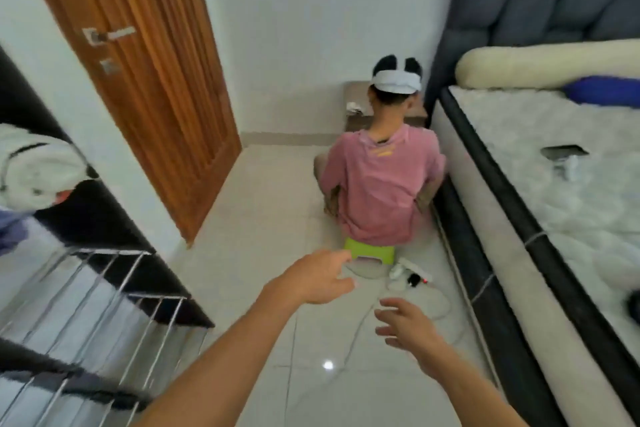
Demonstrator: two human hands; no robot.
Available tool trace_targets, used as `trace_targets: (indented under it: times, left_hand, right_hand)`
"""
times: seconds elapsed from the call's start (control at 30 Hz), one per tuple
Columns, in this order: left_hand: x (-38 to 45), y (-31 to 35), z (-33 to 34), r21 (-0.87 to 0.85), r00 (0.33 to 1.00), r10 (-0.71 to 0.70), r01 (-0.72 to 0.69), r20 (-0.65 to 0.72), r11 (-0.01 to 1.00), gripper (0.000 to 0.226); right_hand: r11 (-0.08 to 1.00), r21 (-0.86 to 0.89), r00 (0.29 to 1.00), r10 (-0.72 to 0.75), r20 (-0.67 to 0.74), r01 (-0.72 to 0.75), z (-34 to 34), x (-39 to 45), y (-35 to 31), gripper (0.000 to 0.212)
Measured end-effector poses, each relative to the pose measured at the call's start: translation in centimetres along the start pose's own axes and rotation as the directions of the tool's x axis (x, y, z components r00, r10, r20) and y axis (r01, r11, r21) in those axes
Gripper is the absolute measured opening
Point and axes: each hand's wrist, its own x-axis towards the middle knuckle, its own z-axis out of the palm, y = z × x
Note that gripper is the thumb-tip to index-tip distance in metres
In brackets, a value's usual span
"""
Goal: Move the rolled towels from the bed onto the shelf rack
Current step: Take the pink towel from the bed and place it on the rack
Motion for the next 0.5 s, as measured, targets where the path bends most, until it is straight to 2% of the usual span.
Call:
trace_targets:
  times: [0.07, 0.17, 0.27, 0.5]
  left_hand:
    - [3.5, 5.6, 3.5, 0.061, 0.986, 0.058, -0.068, 0.158, 0.996, 0.055]
    - [7.2, 13.2, 8.6, 0.021, 0.939, 0.152, -0.167, 0.307, 0.986, 0.054]
    - [10.4, 19.8, 13.4, -0.011, 0.887, 0.234, -0.251, 0.399, 0.968, 0.044]
    - [18.4, 32.3, 22.6, -0.150, 0.727, 0.379, -0.361, 0.573, 0.920, 0.033]
  right_hand:
    - [0.990, 0.130, 0.993, 0.071, -0.097, -0.058, -5.7, -1.5, 3.5, 0.025]
    - [0.920, 0.385, 0.952, 0.179, -0.247, -0.073, -13.8, -4.2, 8.1, 0.012]
    - [0.820, 0.572, 0.878, 0.286, -0.382, -0.018, -20.4, -6.0, 12.0, 0.018]
    - [0.594, 0.795, 0.711, 0.507, -0.488, 0.122, -30.4, -8.0, 18.6, 0.013]
